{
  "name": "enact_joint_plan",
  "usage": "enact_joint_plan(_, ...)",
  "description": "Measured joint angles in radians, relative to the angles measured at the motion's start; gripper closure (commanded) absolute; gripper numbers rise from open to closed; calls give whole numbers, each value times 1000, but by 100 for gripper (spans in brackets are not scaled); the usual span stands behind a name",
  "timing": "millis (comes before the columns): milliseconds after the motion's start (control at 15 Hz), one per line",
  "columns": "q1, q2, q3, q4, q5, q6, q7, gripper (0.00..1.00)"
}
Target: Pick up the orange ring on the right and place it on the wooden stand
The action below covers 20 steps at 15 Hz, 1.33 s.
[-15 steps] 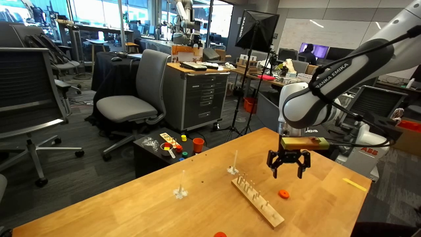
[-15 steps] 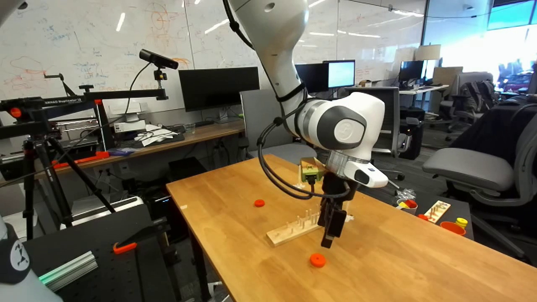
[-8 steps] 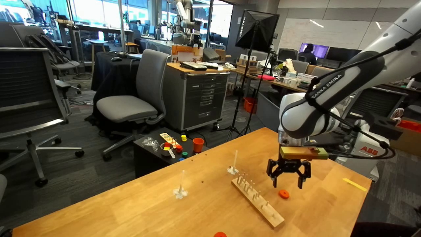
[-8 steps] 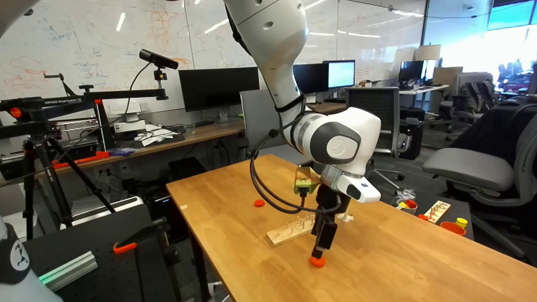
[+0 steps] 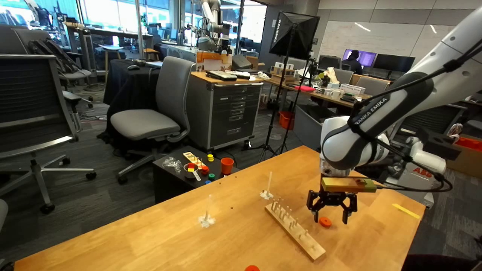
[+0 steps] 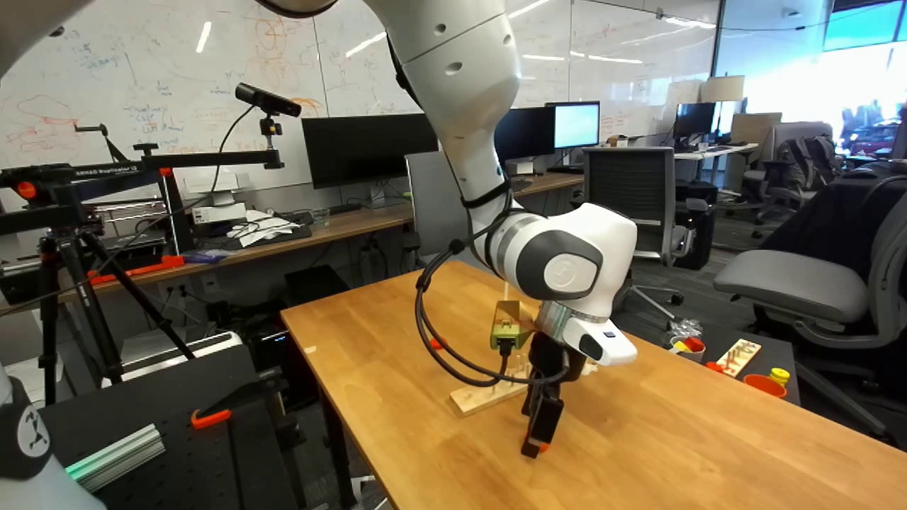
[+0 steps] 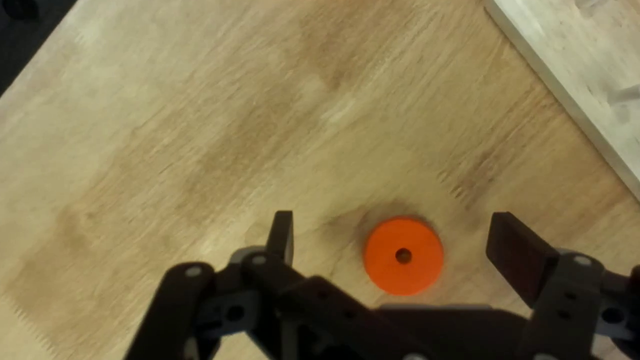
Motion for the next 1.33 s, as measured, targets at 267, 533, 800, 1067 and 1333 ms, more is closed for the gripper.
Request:
enact_joint_plan(267,4,20,-2,-1,0,43,0,26)
enact_joint_plan(533,12,22,-2,0,0,66,0,58)
enact_joint_plan(800,19,18,-5,-1,0,76,0,80)
enact_joint_plan(1067,19,8,-6,-1,0,77,0,80)
enact_joint_plan(1333,38,-16,-6,-1,0,77,-2,80)
